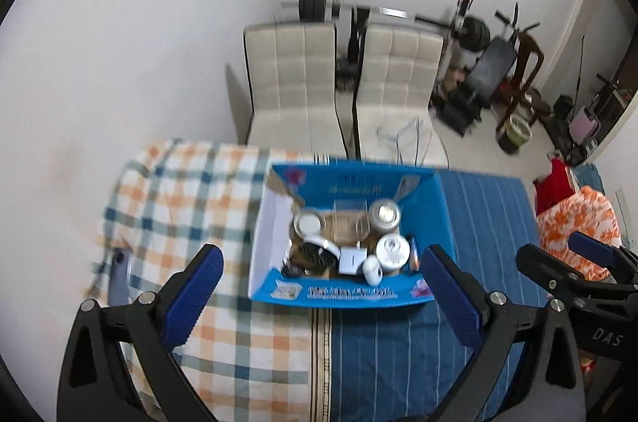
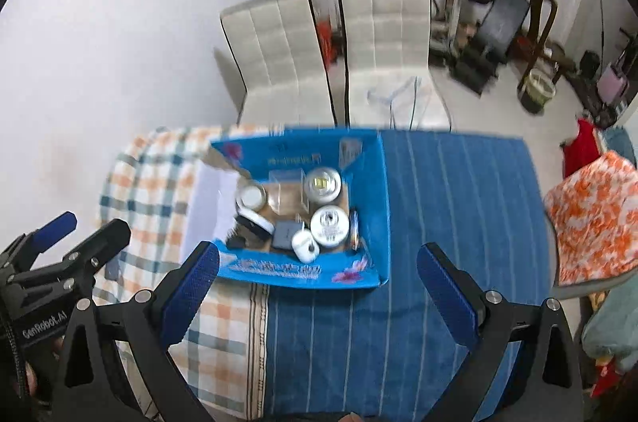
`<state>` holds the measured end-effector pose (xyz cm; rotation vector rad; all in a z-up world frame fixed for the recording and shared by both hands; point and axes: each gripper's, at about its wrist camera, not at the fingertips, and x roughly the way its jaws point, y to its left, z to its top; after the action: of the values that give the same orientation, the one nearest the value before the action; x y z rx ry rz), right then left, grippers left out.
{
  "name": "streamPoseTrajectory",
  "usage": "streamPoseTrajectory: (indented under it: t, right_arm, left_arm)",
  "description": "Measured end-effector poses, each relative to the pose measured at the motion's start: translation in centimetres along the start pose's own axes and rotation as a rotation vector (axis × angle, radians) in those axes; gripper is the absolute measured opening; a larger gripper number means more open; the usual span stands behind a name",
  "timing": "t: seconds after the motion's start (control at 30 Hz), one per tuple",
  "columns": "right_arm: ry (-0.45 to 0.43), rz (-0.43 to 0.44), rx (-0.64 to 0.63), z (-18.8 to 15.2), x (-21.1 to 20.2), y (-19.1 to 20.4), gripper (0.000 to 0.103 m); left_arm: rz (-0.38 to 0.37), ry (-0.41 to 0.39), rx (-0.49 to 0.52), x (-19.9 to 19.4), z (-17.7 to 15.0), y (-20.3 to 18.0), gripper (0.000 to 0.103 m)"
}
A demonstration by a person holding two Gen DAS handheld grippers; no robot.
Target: Organize rigid objects
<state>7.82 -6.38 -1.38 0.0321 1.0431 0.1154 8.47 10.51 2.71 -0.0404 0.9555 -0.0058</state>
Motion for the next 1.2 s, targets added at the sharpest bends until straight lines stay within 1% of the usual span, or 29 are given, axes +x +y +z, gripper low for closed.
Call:
streamPoseTrajectory:
  t: [0.1, 0.23, 0.37, 0.53, 0.67, 0.93, 1.2]
  right_arm:
    - [-0.070, 0.006, -0.013, 0.4, -4.7, 0.2, 0.102]
    - [-0.119, 0.023, -0.035, 0.5, -9.0, 0.9, 0.102]
    - [-0.156, 0.035, -0.046, 0.4, -12.2, 1.0, 0.103]
    - [-0.187, 0.009, -0.048, 0.3, -14.2, 0.9, 0.103]
    - [-0.177, -0.008, -0.048, 0.1, -14.2, 0.8, 0.103]
    - [-0.129, -0.043, -0.050, -1.0, -12.6, 0.2, 0.103]
    - [-0.129, -0.065, -0.039, -1.6, -12.4, -0.4, 0.103]
  left_arm:
    - [0.012, -0.045, 0.024, -2.7, 0.5, -0.7, 0.102]
    - [0.002, -0.088, 0.047, -5.3, 0.6, -1.5, 0.102]
    - [0.008, -0.140, 0.048, -7.5, 0.6, -1.7, 0.102]
    - [0.031, -0.160, 0.042, -8.2, 0.2, -1.8, 0.102]
    - [0.043, -0.146, 0.028, -8.1, -0.3, -1.6, 0.102]
    - [0.059, -0.101, 0.000, -7.5, -1.6, -1.2, 0.102]
    - [0.062, -0.083, 0.001, -7.4, -2.2, -1.4, 0.102]
